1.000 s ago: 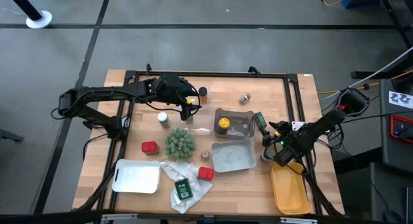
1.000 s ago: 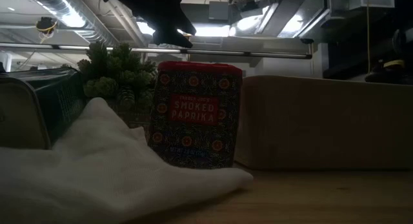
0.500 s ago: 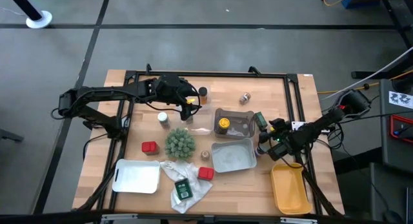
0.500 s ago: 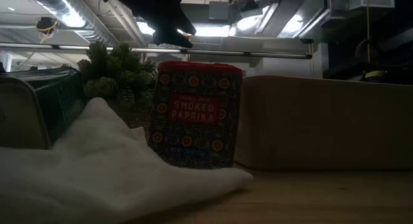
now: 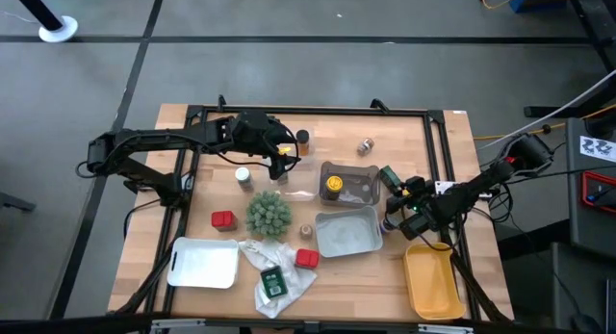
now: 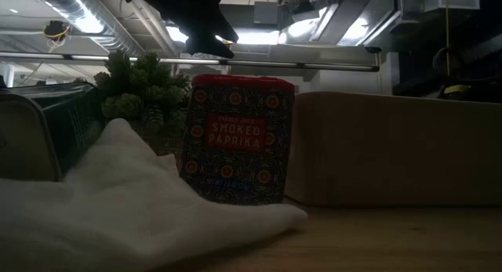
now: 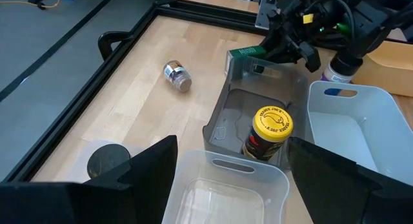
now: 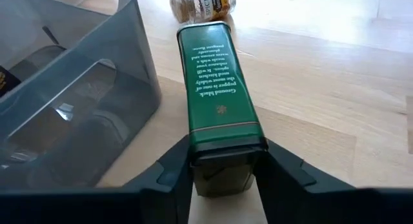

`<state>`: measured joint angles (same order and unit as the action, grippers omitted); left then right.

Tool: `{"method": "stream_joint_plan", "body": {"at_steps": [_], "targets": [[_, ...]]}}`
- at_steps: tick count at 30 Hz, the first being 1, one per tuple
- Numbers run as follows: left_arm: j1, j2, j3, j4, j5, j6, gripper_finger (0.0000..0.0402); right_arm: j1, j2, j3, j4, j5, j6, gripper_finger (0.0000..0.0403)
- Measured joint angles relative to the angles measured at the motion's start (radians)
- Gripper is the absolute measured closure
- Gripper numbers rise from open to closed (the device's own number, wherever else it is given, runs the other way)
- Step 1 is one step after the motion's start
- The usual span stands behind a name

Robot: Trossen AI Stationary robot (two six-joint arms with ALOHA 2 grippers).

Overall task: Sort spices by type
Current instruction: Put the top green seasoning can into the gray bin

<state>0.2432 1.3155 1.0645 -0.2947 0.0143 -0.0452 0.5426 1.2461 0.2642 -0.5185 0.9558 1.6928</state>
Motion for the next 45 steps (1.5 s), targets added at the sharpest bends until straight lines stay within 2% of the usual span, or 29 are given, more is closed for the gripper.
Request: {"method": "stream_joint_plan", "body": {"at_steps": [7, 12, 16, 27, 36, 41, 45], "targets": [[0.0, 0.0, 0.0, 0.0, 0.0, 0.0, 0.0125, 0.0, 0.0, 0.056, -0.088, -0.065, 0.0, 0.0269], [0.0, 0.0, 0.0, 0.0, 0.0, 0.0, 0.0125, 0.0, 0.0, 0.151, -0.273, -0.151, 0.0, 0.0262], [0.0, 0.0, 0.0, 0.0, 0.0, 0.01, 0.0125, 0.0, 0.0, 0.258, -0.467, -0.225, -0.008, 0.0266], [-0.005, 0.011, 0.0, 0.026, 0.0, 0.039, 0.0125, 0.0, -0.001, 0.631, -0.795, -0.34, -0.241, 0.0263], [-0.068, 0.132, 0.001, 0.3, 0.0, -0.001, 0.0125, 0.0, -0.002, 0.873, -0.741, -0.519, -0.422, 0.0262], [-0.108, 0.212, 0.001, 0.432, 0.0, 0.032, 0.0125, 0.0, -0.002, 0.933, -0.632, -0.682, -0.498, 0.0262], [-0.149, 0.279, 0.0, 0.559, 0.0, 0.054, 0.0125, 0.0, 0.0, 0.936, -0.552, -0.737, -0.506, 0.0261]]}}
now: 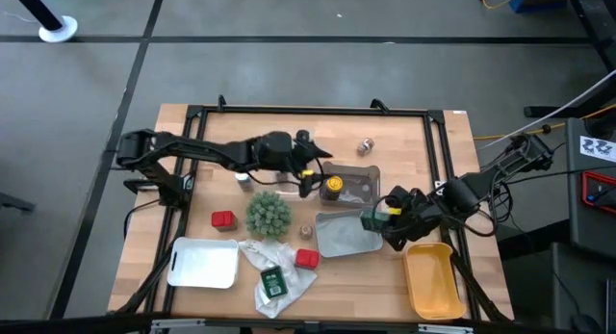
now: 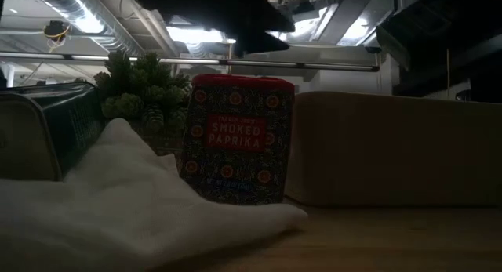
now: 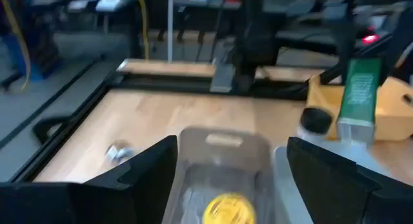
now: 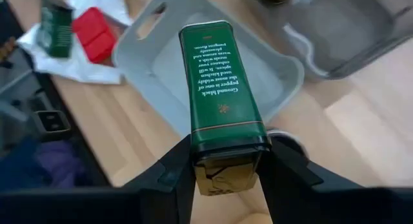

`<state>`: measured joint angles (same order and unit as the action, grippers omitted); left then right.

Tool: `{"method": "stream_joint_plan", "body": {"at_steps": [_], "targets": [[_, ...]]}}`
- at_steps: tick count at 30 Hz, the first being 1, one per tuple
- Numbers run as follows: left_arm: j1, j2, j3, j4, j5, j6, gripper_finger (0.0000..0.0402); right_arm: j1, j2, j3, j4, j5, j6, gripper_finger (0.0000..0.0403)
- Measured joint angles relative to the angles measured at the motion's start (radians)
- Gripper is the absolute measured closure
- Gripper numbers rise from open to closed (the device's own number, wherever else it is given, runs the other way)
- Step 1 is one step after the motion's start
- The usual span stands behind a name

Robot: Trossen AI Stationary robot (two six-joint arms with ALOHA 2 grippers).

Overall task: Sort spices by type
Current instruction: Put the top green seasoning can into the gray bin

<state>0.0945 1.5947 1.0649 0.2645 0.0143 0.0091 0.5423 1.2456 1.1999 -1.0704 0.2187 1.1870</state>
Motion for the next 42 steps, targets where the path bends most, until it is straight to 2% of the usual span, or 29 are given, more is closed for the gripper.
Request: {"method": "stream_joint_plan", "body": {"at_steps": [6, 11, 20, 26, 42], "targets": [[-0.064, 0.103, 0.0, 0.201, 0.0, 0.024, 0.0125, -0.027, 0.041, 0.0, 0.024, -0.019, 0.007, 0.0261], [-0.108, 0.173, 0.001, 0.281, -0.008, 0.056, 0.0125, -0.076, 0.1, 0.0, 0.034, -0.081, 0.007, 0.0261], [-0.173, 0.274, 0.001, 0.322, -0.1, 0.104, 0.0125, -0.133, 0.14, -0.001, 0.167, -0.106, 0.008, 0.0261], [-0.204, 0.281, 0.001, 0.32, -0.111, 0.118, 0.0125, -0.145, 0.14, -0.001, 0.195, -0.105, 0.008, 0.0261], [-0.24, 0.28, 0.001, 0.262, -0.108, 0.157, 0.0125, -0.144, 0.141, -0.002, 0.248, -0.003, 0.008, 0.0261]]}}
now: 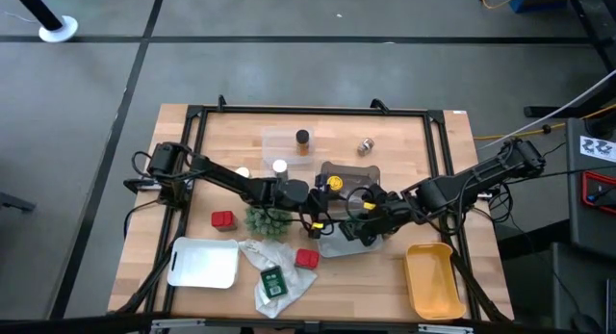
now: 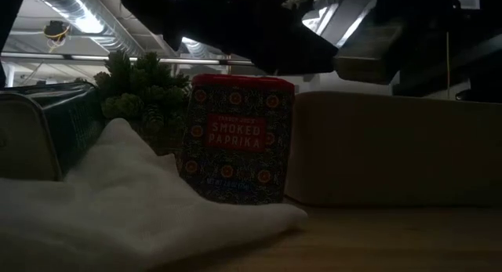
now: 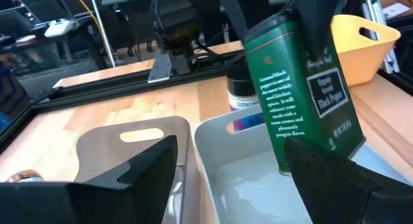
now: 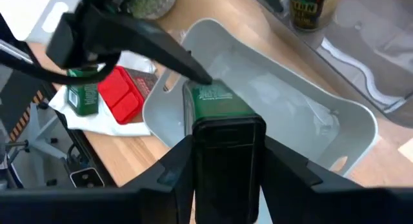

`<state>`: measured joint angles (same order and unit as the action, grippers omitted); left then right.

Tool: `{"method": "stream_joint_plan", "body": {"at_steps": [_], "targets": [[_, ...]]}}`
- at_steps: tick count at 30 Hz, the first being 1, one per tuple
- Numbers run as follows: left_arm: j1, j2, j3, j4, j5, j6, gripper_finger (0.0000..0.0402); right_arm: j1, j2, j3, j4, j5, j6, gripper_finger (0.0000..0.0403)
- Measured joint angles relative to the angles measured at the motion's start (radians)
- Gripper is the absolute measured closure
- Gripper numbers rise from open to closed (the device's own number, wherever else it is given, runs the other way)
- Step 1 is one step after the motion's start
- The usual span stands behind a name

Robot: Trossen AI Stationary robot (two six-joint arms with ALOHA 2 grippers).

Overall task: Sort spices by type
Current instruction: Put the top green seasoning can into the gray bin

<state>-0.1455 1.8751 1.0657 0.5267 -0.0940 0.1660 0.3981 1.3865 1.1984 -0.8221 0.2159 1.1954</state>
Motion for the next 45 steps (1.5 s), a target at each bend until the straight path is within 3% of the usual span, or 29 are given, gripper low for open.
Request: {"method": "stream_joint_plan", "body": {"at_steps": [11, 22, 33, 45], "targets": [[-0.002, -0.028, 0.0, -0.059, -0.031, 0.052, 0.0125, -0.002, -0.001, 0.0, -0.043, 0.054, -0.023, 0.0261], [0.036, -0.133, 0.0, -0.226, -0.069, 0.052, 0.0125, -0.001, 0.048, 0.0, -0.141, 0.036, -0.026, 0.0261], [0.043, -0.157, 0.0, -0.235, -0.077, 0.073, 0.0125, 0.0, 0.188, 0.0, -0.135, 0.027, -0.102, 0.0261], [0.043, -0.157, 0.0, -0.237, -0.077, 0.074, 0.0125, -0.001, 0.229, 0.001, -0.122, 0.059, -0.132, 0.0261]]}}
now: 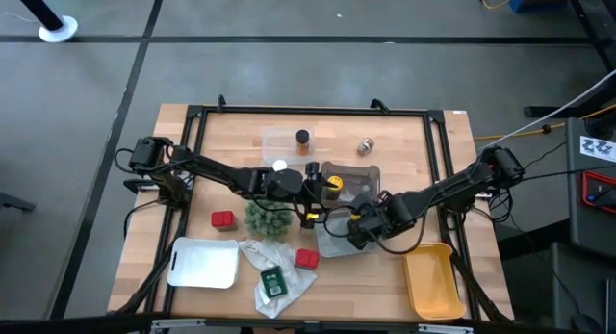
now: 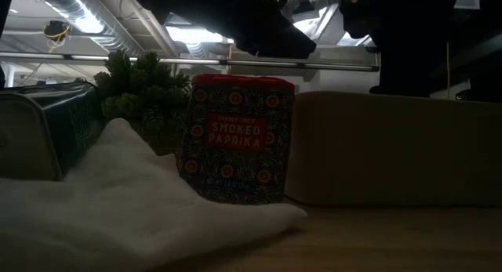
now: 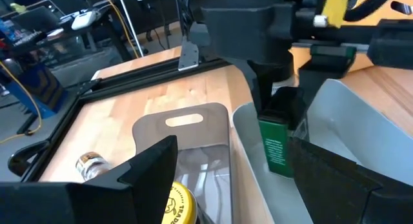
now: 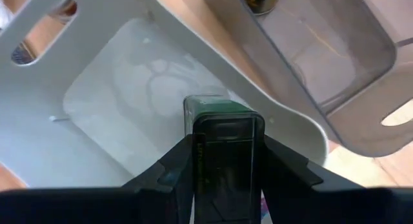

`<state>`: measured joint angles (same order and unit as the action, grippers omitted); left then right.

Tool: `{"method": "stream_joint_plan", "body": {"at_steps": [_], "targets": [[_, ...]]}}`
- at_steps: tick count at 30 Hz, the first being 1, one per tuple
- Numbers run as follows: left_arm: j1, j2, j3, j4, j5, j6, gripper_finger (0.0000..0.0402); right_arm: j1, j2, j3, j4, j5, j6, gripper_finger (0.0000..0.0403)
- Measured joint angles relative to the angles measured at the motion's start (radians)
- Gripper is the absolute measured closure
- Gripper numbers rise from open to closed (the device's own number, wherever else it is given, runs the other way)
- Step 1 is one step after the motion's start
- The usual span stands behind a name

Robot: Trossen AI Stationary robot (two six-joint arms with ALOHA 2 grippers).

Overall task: Sort spices by type
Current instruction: Put the top green seasoning can into the gray bin

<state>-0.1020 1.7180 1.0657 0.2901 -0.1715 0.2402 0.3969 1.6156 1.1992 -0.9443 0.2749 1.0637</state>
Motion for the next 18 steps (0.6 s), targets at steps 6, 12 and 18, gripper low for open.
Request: {"method": "stream_joint_plan", "body": {"at_steps": [6, 12, 18], "targets": [[0.0, 0.0, 0.0, 0.0, 0.0, 0.007, 0.0125, 0.0, -0.001, 0.0, 0.001, 0.003, 0.0, 0.0261], [0.0, 0.0, 0.0, -0.001, 0.0, 0.011, 0.0125, 0.0, 0.037, 0.0, 0.003, -0.013, 0.0, 0.0261], [0.0, 0.0, 0.0, -0.003, -0.001, 0.014, 0.0125, 0.0, 0.073, 0.0, 0.008, -0.014, -0.024, 0.0261]]}}
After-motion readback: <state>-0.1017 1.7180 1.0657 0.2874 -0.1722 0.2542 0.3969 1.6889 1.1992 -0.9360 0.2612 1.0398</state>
